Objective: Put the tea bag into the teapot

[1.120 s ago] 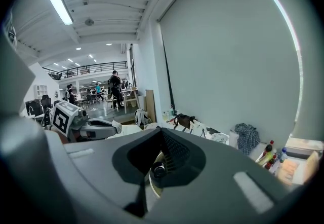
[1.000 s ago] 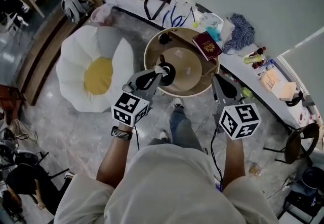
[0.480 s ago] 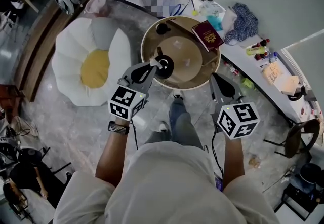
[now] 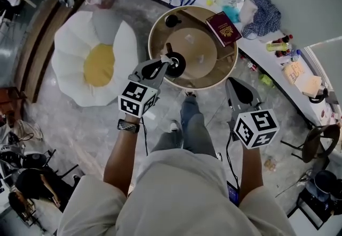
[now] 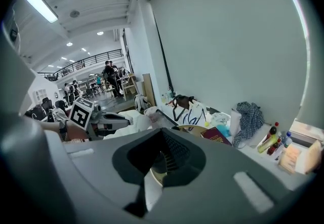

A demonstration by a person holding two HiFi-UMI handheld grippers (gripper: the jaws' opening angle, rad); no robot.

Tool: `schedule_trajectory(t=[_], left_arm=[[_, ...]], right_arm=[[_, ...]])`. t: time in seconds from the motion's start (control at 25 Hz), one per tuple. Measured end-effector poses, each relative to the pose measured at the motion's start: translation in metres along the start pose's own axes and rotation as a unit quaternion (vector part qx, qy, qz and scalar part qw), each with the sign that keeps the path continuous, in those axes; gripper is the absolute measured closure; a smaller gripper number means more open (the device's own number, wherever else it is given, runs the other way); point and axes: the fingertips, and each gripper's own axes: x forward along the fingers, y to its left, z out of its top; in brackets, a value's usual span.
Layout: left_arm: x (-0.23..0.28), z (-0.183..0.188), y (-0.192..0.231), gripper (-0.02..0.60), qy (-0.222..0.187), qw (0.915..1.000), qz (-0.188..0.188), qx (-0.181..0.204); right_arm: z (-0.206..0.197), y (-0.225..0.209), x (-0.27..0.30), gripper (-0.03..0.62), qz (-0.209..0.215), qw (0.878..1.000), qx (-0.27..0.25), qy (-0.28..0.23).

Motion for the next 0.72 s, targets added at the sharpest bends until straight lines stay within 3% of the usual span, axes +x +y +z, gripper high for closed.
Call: schedule_trajectory(t=[0.52, 0.72], left_arm=[[0.063, -0.063, 0.028, 0.558, 0.089, 0.9952, -0.018, 0.037], [0.082, -0.086, 0.031, 0.558, 0.110, 0.9931, -0.029, 0.029]], right_arm=[[-0.023, -0.025, 0.036, 0.589, -0.004, 0.999, 0.023, 0.041], [-0.027, -0.031, 0.045, 0.589, -0.006, 0.998, 0.027, 0.053]])
